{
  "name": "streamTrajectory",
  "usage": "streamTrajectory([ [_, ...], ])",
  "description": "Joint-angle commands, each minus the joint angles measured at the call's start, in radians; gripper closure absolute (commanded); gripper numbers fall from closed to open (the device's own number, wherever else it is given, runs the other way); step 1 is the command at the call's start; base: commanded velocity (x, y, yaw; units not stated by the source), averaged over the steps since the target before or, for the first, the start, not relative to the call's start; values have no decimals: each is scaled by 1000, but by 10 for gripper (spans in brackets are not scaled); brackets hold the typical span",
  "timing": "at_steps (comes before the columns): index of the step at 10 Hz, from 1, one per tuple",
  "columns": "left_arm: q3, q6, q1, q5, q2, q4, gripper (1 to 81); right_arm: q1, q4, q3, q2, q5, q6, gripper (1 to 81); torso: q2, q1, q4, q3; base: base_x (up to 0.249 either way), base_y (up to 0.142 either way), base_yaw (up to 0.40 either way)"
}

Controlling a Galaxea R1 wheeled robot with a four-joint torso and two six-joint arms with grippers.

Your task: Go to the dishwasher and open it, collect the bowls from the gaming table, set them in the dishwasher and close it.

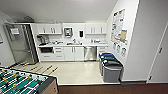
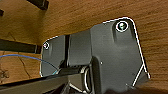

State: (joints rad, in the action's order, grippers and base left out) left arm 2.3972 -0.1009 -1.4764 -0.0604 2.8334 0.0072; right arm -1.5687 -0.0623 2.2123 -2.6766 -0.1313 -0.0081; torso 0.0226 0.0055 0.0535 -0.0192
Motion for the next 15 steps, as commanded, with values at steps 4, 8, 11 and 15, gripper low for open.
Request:
streamTrajectory([
  [4, -12, 0, 60, 44, -9, 5, 10, 51, 16, -10, 24, 47, -4, 10, 0, 0, 0, 0, 194, 0, 0],
  [8, -12, -2, 58, 44, -8, 5, 10, 49, 19, -10, 21, 47, -6, 10, 0, 0, 0, 0, 225, 0, 0],
  [11, -12, -2, 60, 44, -9, 5, 10, 51, 18, -10, 21, 47, -6, 10, 0, 0, 0, 0, 228, 0, 0],
  [15, -12, 0, 58, 44, -9, 4, 10, 51, 18, -10, 21, 47, -4, 10, 0, 0, 0, 0, 228, 0, 0],
])
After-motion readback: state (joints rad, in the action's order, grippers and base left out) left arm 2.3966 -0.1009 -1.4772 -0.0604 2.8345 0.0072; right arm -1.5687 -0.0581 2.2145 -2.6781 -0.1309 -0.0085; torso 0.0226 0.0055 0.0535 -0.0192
